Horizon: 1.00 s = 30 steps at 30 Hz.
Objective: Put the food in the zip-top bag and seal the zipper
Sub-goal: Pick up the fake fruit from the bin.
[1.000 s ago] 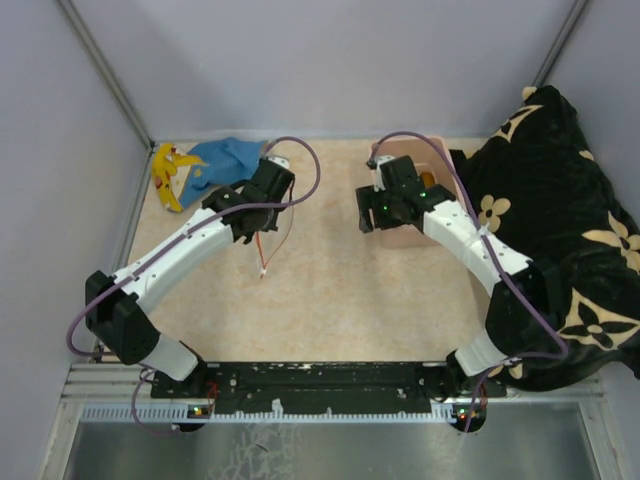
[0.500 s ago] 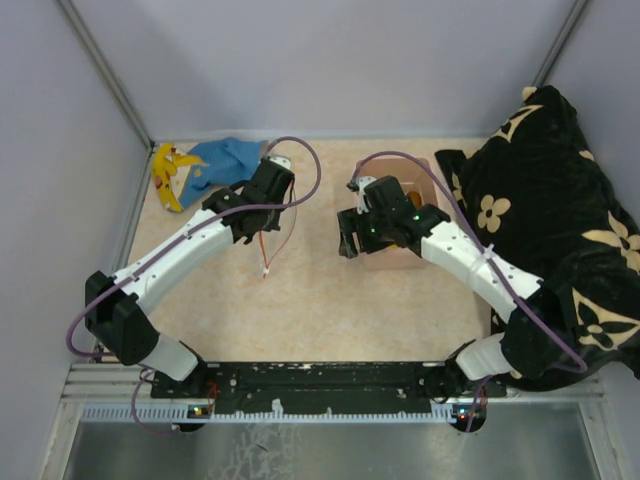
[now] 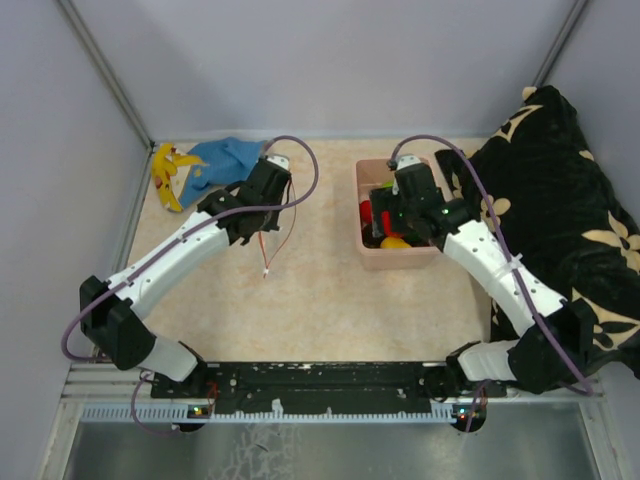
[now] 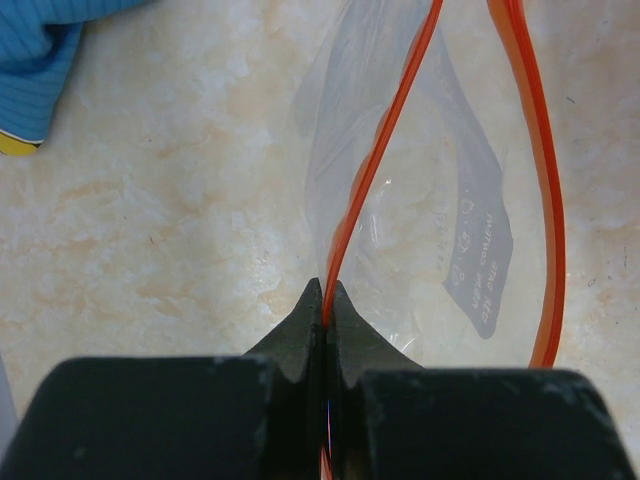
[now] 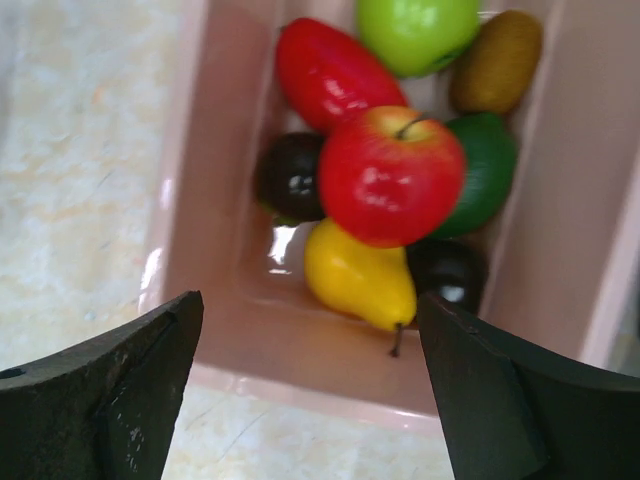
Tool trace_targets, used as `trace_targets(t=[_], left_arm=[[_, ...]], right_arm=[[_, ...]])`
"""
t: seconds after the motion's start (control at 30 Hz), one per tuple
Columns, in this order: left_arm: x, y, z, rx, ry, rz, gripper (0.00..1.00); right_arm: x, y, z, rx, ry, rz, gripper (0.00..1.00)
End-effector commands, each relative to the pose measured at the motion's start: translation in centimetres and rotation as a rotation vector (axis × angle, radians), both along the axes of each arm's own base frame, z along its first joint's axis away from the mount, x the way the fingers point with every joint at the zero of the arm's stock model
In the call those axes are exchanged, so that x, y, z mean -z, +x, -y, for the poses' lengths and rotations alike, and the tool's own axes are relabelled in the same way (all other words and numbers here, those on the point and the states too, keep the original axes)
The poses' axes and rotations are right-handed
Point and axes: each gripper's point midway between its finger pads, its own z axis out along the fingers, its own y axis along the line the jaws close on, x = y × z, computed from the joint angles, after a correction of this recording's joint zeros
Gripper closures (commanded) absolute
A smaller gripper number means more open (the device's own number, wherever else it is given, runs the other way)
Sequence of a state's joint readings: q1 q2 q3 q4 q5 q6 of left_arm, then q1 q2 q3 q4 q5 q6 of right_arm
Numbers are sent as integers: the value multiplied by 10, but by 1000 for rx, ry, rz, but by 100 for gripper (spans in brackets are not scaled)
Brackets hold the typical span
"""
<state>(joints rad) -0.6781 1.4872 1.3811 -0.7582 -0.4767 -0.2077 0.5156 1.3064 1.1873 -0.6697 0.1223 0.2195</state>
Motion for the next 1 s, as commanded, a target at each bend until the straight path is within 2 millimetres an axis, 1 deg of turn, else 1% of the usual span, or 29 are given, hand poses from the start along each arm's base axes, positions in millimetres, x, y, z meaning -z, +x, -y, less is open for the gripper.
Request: trace_targets(t=[0.0,0.1,0.23,0.33,0.47,0.6,0.73,0.83,0.97], left_arm=[[-10,1,3,15,-32,31,100],[-9,1,3,16,-30,27,100],[-6,1,3,16,-25,22,100],[-7,1,2,13,-24,23,100],[-6,1,2,14,-20,21,100],[-6,1,1,13,-17,23,100],[-5,1,2,14,-18,20,100],[-5,1,3,17,-20,17,100],[-5,1,4,20,-23,15,100]], right_arm=[[-19,35,35,146,-36,123,10],[-15,51,39,183,-22,141,8],[-9,72,37,210,-1,157,6],[1,85,38,241,-2,150,5],[19,96,37,264,10,130,5],[42,98,37,268,0,87,5],[65,96,36,259,-11,40,5],[75,94,36,259,-20,17,5],[83,93,37,259,-29,3,6]])
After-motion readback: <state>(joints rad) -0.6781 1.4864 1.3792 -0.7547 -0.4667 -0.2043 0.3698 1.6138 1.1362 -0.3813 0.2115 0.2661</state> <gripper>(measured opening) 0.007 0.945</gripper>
